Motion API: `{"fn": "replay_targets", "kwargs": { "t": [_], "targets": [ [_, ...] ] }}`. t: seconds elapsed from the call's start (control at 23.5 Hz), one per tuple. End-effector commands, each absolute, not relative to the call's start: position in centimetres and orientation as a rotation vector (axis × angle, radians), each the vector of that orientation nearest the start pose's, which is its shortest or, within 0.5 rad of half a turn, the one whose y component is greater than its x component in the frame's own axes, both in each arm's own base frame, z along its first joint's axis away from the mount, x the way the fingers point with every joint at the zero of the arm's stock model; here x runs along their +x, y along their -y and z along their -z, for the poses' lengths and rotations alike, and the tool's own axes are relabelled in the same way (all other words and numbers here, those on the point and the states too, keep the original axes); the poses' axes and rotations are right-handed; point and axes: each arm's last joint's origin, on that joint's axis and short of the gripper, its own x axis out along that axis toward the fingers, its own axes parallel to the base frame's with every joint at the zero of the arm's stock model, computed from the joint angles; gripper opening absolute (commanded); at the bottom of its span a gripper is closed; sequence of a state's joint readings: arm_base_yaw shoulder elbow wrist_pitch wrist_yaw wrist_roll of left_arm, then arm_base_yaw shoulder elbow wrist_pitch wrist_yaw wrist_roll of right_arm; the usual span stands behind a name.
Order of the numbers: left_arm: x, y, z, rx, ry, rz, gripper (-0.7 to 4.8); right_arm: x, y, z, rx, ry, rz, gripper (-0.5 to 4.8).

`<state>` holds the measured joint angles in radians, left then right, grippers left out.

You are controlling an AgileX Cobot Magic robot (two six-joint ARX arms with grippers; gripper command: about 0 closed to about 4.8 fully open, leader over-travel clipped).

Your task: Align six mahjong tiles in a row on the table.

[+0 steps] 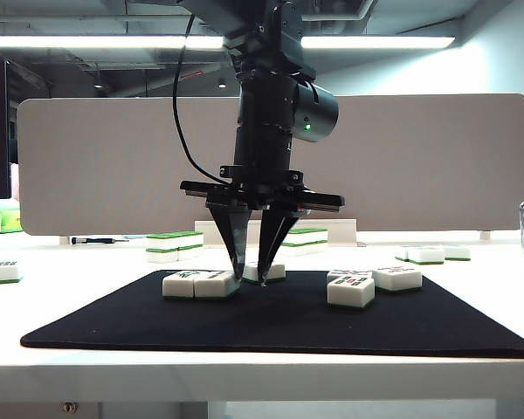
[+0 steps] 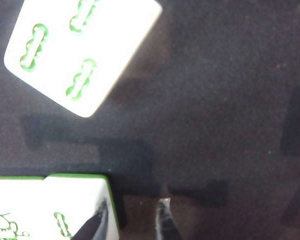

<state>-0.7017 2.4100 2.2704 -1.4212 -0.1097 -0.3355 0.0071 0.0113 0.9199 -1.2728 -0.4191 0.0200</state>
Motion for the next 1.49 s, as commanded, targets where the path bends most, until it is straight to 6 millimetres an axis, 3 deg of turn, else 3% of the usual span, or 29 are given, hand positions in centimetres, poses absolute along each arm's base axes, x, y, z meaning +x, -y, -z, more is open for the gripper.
{"fn": "replay_targets", "kwargs": {
  "t": [0.04,0.3,0.6,0.77,1.02,1.24,1.32,1.49],
  "targets": [
    [35.6,29.8,-22.4,0.386,-1.462,0.258,1.2,-5.5,-1.1,-30.4,0.086,-0.335,-0.418,-0.01],
    [34.6,28.0,-28.0,0.424,-1.334,0.359,1.2,-5.5,-1.1,-30.4,0.086,-0.335,-0.418,-0.01],
    [32.4,23.4,-36.3,0.367,-1.148,0.375,1.2,-5.5,-1.1,-30.4,0.086,-0.335,-0.418,-0.01],
    [30.4,21.3,-39.4,0.33,-1.079,0.376,1.2,-5.5,-1.1,-30.4,0.086,-0.335,-0.418,-0.01],
    [28.1,19.5,-41.3,0.351,-1.033,0.369,1.2,-5.5,-1.1,-30.4,0.086,-0.335,-0.418,-0.01],
    [28.8,18.6,-41.2,0.412,-1.011,0.274,1.2,-5.5,-1.1,-30.4,0.086,-0.335,-0.419,-0.01],
    [29.1,18.4,-40.7,0.449,-1.021,0.257,1.2,-5.5,-1.1,-30.4,0.086,-0.335,-0.418,-0.01],
    [30.4,18.3,-37.4,0.546,-1.07,0.27,1.2,-5.5,-1.1,-30.4,0.086,-0.335,-0.419,-0.01]
  ]
}}
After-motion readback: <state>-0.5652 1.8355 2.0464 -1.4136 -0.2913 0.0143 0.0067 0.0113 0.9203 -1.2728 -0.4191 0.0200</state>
